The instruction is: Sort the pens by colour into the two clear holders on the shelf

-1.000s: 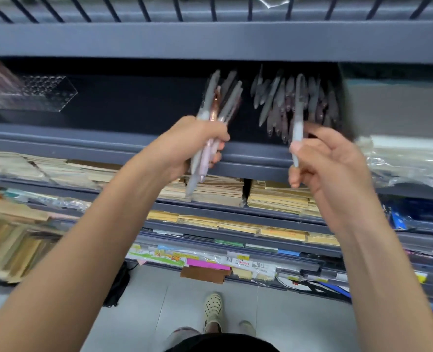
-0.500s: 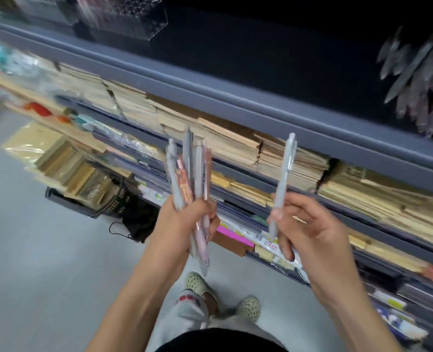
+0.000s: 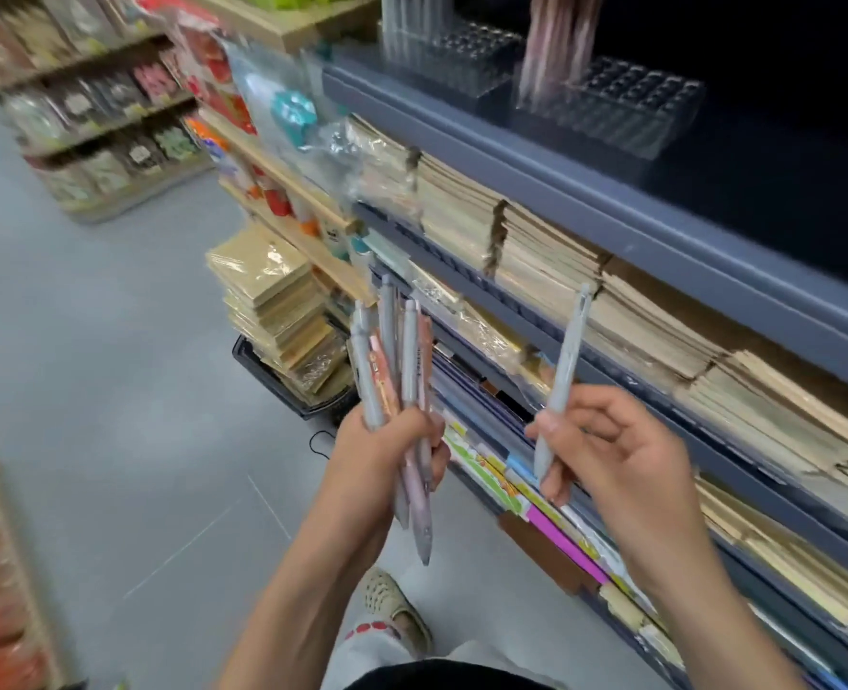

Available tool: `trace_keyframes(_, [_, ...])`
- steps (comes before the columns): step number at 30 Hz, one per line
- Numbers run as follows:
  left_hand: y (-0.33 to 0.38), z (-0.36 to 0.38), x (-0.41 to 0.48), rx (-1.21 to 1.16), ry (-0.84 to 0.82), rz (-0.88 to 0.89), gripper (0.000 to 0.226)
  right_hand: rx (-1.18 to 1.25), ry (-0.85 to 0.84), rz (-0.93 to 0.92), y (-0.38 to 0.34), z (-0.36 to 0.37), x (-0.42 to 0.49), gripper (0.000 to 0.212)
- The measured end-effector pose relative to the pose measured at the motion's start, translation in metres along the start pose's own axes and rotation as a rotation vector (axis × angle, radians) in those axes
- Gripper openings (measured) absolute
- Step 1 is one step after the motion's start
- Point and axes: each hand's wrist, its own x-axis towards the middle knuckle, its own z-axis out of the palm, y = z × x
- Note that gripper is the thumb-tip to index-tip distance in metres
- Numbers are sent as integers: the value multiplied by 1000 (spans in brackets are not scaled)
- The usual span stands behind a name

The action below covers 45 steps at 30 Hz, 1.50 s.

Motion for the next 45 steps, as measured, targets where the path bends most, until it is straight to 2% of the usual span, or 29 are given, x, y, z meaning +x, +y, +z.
trace_keyframes(6, [53,-55,64,-15,-101,-9,17,69,86,-51,-24,71,61,22])
trace_keyframes(10, [79,-69,104,-9,-141,-15,12,53,144,-99,-36,96,91,16])
trace_keyframes(14, [97,-76,144,-29,-239,-38,23,21,184,-130,-43,112,126,14])
trace_keyframes(17, [107,-81,180,24,-217,-30,19,29,225,-145,-46,122,161,15])
trace_keyframes(19, [115,-84,204,57,-188,-34,8,28,239,-148,-47,129,185,11])
trace_keyframes(21, [124,-87,227,90,-156,-39,17,22,253,-138,-47,136,210,5])
trace_keyframes(25, [148,-96,270,105,-180,-19,20,32,283,-133,-52,151,252,5])
trace_keyframes(32, [167,-112,329,71,-182,-38,42,15,365,-186,-67,173,298,3])
trace_keyframes(37, [175,-121,356,74,-230,-102,16,-37,453,-225,-80,182,318,4])
trace_keyframes(45, [196,-134,395,138,-410,-191,8,-111,809,-359,-119,195,362,6])
